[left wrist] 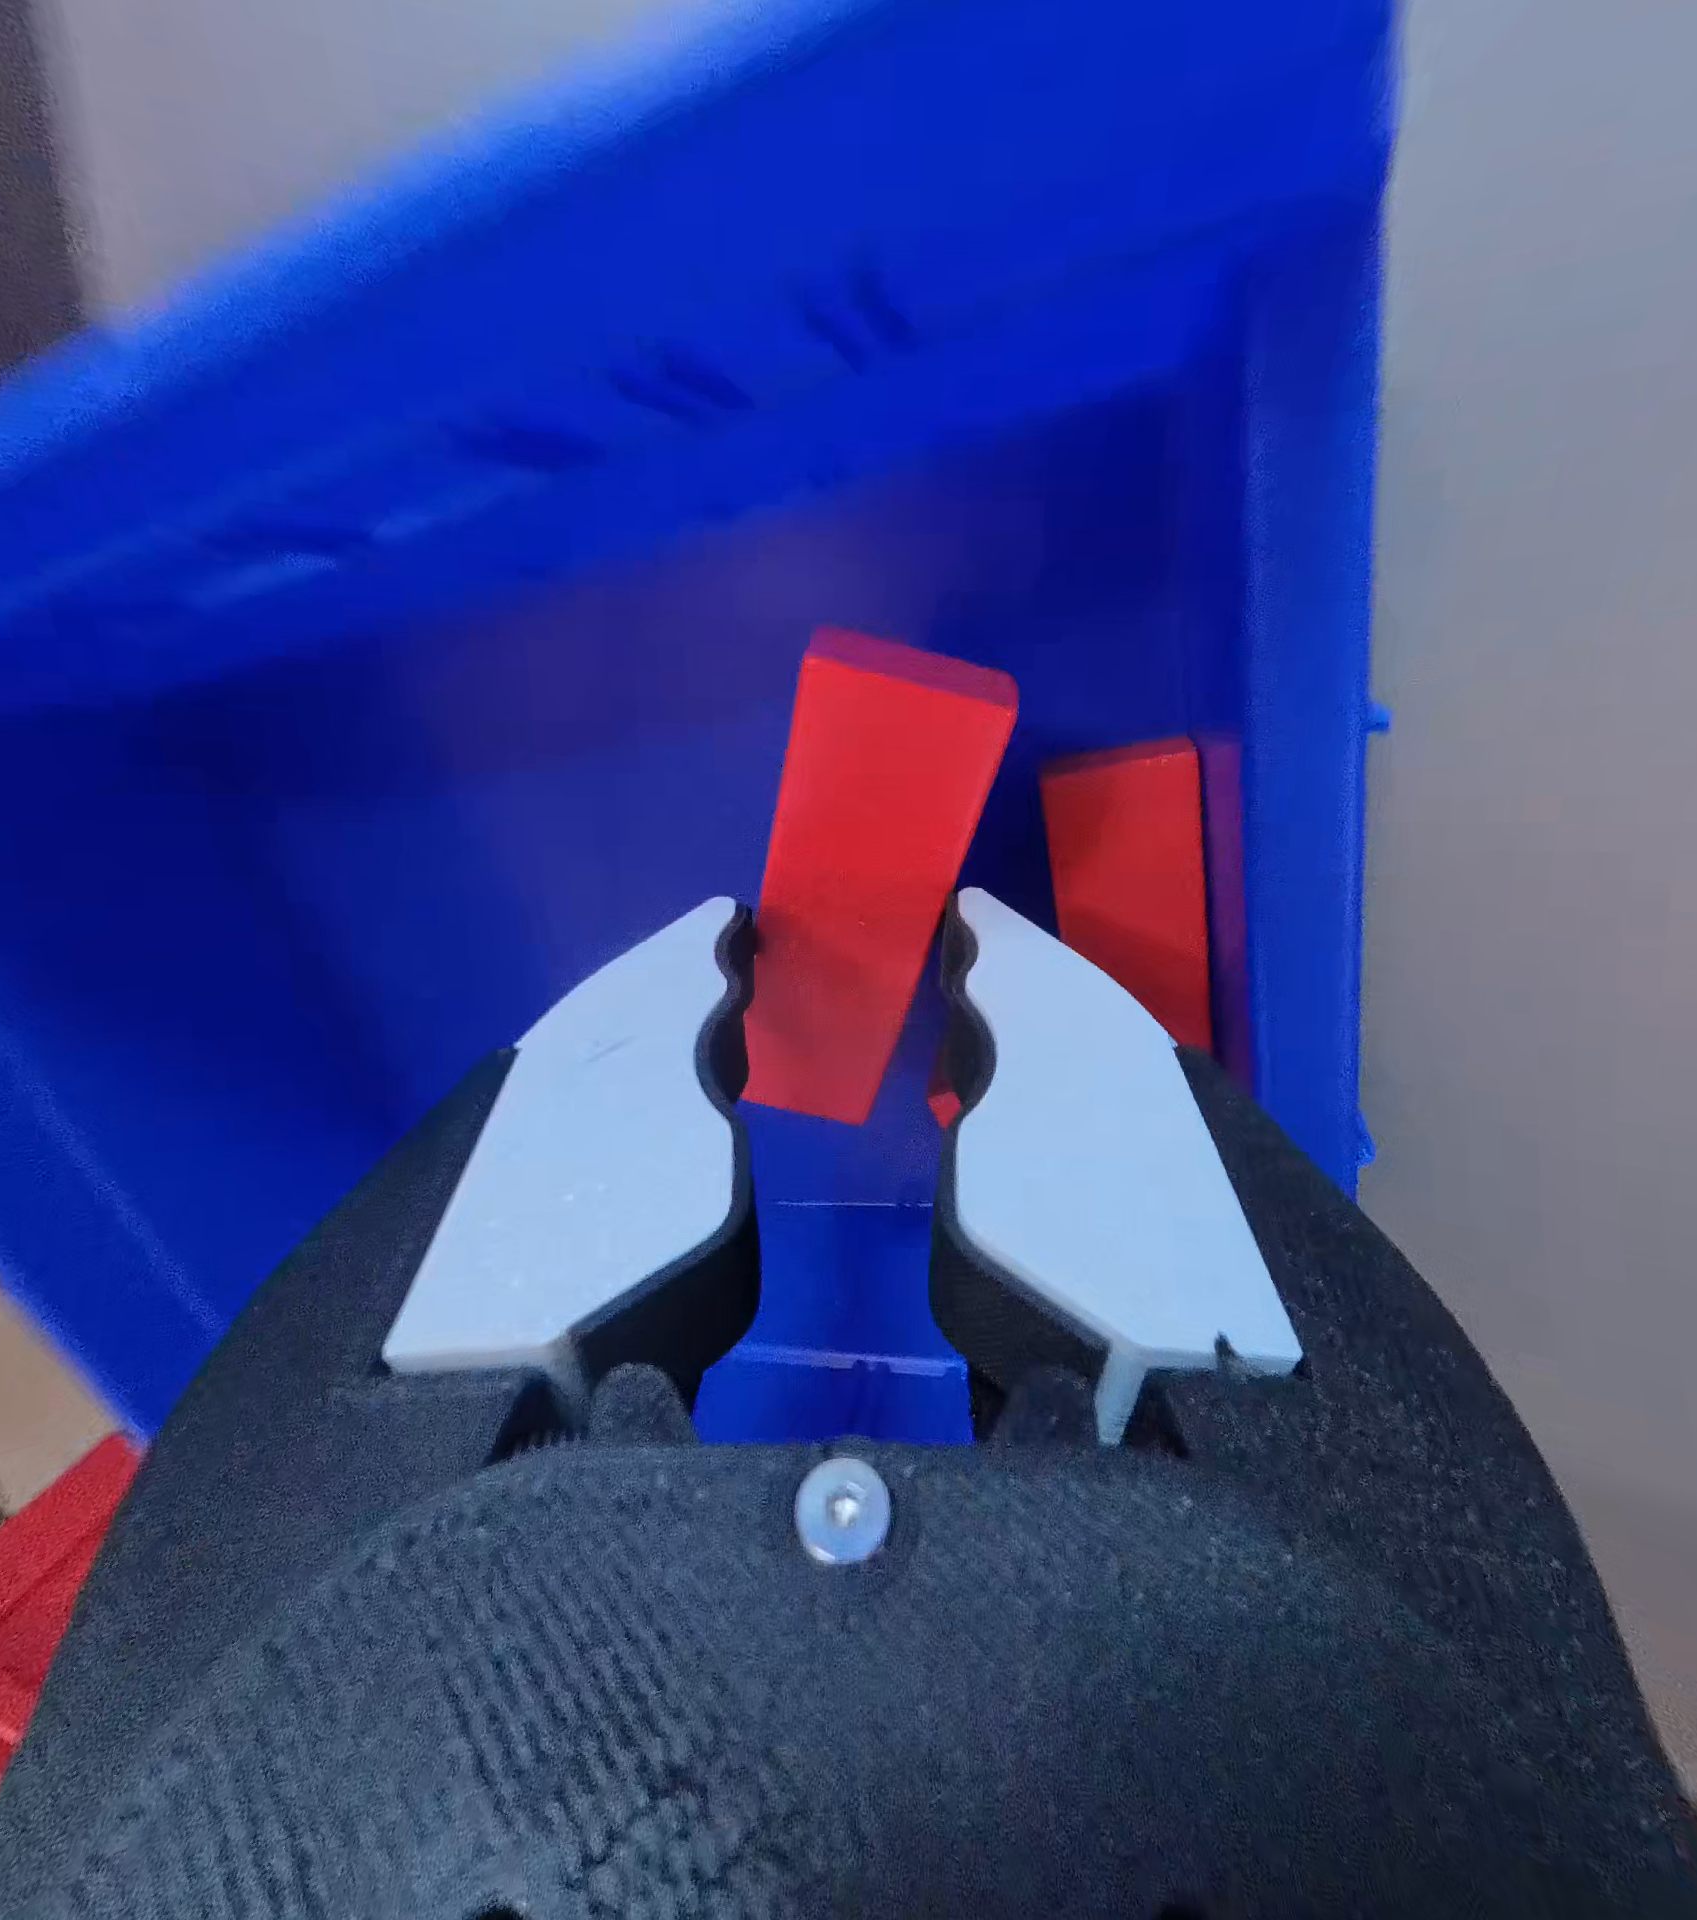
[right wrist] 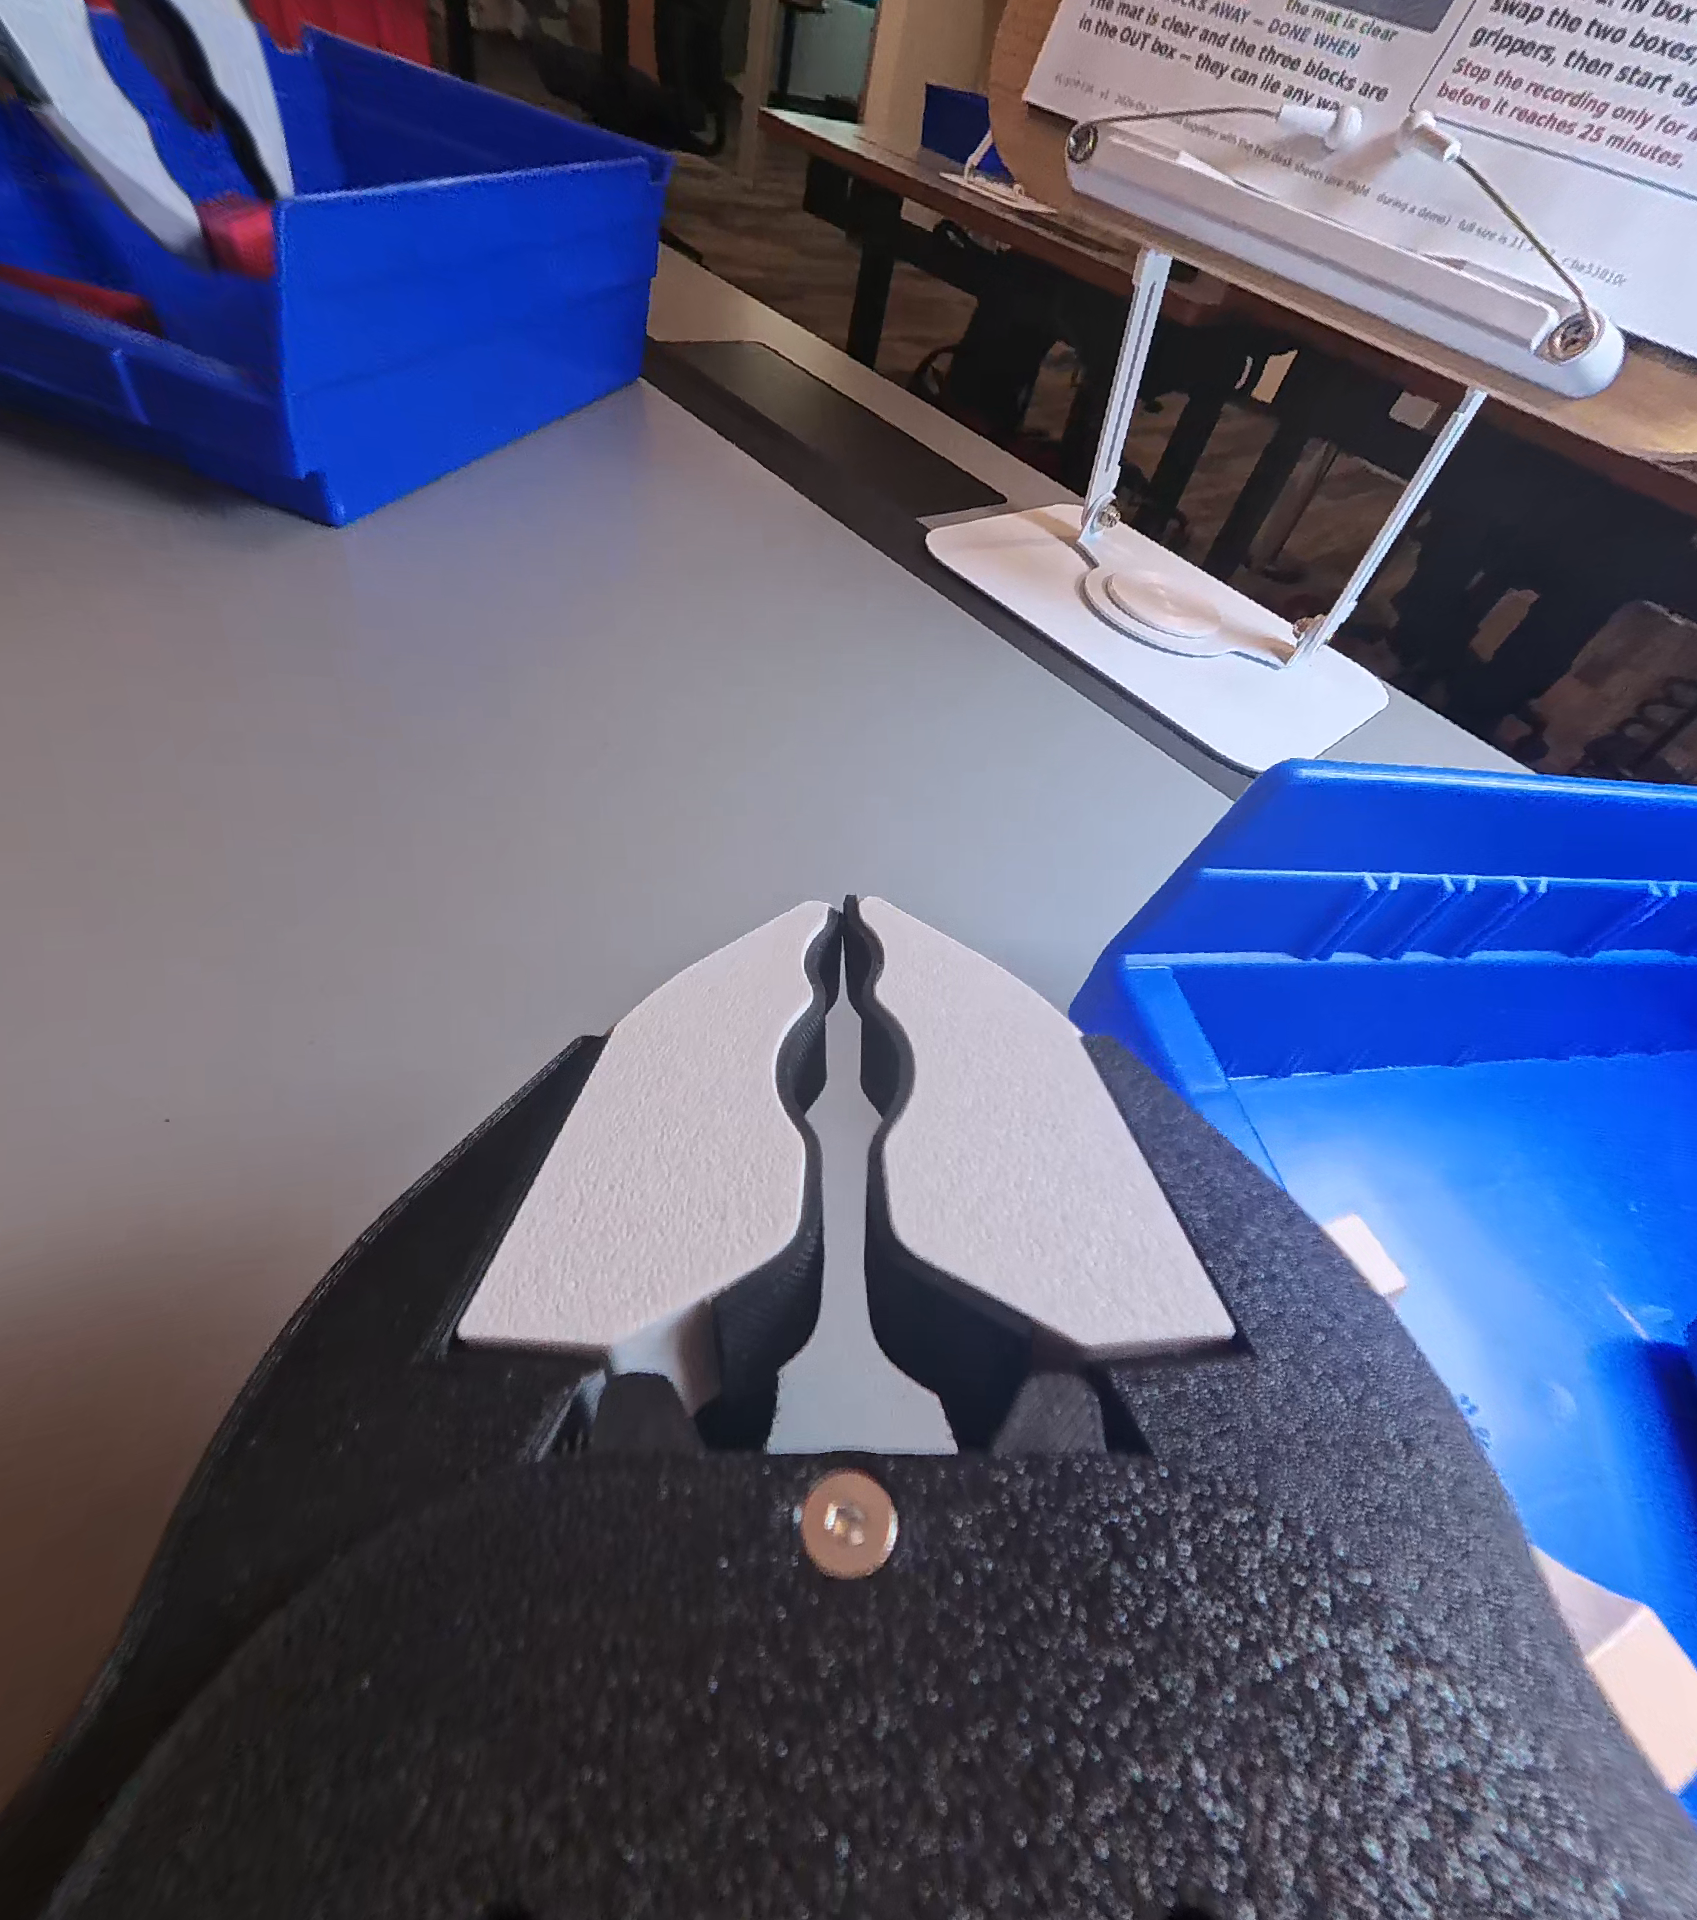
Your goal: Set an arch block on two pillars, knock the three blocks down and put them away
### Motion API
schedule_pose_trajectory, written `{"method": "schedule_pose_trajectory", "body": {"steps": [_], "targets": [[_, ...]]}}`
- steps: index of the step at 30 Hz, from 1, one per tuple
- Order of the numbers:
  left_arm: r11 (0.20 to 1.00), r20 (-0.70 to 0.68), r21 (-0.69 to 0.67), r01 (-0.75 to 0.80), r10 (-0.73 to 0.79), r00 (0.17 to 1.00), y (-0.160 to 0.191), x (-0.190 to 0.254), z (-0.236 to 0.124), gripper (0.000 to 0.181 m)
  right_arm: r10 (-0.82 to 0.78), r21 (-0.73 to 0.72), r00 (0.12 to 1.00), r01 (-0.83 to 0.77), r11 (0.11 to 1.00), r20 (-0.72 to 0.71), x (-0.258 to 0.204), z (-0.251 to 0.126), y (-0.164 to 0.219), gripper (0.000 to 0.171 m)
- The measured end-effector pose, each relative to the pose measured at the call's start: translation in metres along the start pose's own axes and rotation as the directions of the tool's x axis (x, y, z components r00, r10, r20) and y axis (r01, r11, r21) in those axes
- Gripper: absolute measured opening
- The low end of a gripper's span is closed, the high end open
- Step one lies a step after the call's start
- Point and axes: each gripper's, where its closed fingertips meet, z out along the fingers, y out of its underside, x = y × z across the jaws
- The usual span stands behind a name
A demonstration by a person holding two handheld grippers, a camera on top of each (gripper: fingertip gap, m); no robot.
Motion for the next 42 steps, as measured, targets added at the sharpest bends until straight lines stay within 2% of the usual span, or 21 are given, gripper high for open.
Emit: {"method": "schedule_pose_trajectory", "body": {"steps": [3, 6, 9, 11, 12, 14, 18, 21, 25, 28, 31, 39, 42], "targets": [[0.963, 0.151, 0.269, -0.016, -0.025, 0.988, -0.034, -0.01, -0.049, 0.036, -0.002, -0.003, 1.0, 0.002, 1.0, 0.0, -0.001, 0.001, 0.001, 0.001], [0.814, 0.179, 0.578, -0.063, -0.051, 0.983, -0.078, 0.011, -0.097, 0.036, -0.006, 0.005, 1.0, 0.006, 1.0, -0.01, -0.003, 0.001, -0.003, 0.005], [0.587, 0.099, 0.808, -0.049, -0.053, 0.994, -0.121, 0.057, -0.13, 0.035, -0.026, 0.029, 1.0, 0.026, 0.999, 0.007, -0.012, -0.001, -0.014, 0.009], [0.451, -0.002, 0.892, 0.029, -0.061, 0.998, -0.148, 0.086, -0.135, 0.035, -0.056, 0.06, 0.998, 0.053, 0.997, 0.04, -0.025, -0.004, -0.028, 0.011], [0.392, -0.057, 0.917, 0.072, -0.049, 0.997, -0.16, 0.101, -0.134, 0.035, -0.07, 0.075, 0.995, 0.065, 0.995, 0.068, -0.034, -0.005, -0.036, 0.013], [0.336, -0.159, 0.929, 0.157, -0.021, 0.987, -0.183, 0.126, -0.121, 0.035, -0.105, 0.088, 0.982, 0.091, 0.992, 0.157, -0.059, -0.004, -0.053, 0.022], [0.304, -0.262, 0.92, 0.247, 0.007, 0.965, -0.217, 0.15, -0.096, 0.035, -0.171, 0.085, 0.928, 0.151, 0.985, 0.332, -0.108, 0.001, -0.085, 0.036], [0.284, -0.27, 0.923, 0.261, -0.006, 0.963, -0.234, 0.16, -0.084, 0.035, -0.19, 0.075, 0.884, 0.175, 0.982, 0.428, -0.127, 0.005, -0.108, 0.042], [0.254, -0.237, 0.935, 0.246, -0.066, 0.969, -0.239, 0.16, -0.07, 0.035, -0.237, -0.054, 0.811, 0.313, 0.948, 0.534, -0.134, 0.016, -0.114, 0.048], [0.218, -0.228, 0.944, 0.249, -0.118, 0.966, -0.232, 0.152, -0.073, 0.035, -0.259, -0.195, 0.749, 0.458, 0.867, 0.609, -0.135, 0.025, -0.101, 0.057], [0.2, -0.226, 0.947, 0.25, -0.136, 0.965, -0.228, 0.149, -0.077, 0.035, -0.295, -0.232, 0.726, 0.53, 0.816, 0.621, -0.137, 0.037, -0.101, 0.056], [0.211, -0.191, 0.953, 0.216, -0.133, 0.973, -0.228, 0.154, -0.075, 0.034, -0.283, -0.251, 0.708, 0.548, 0.798, 0.647, -0.144, 0.033, -0.09, 0.036], [0.21, -0.184, 0.955, 0.208, -0.131, 0.974, -0.228, 0.154, -0.076, 0.034, -0.271, -0.263, 0.706, 0.548, 0.794, 0.654, -0.14, 0.029, -0.087, 0.036]]}}
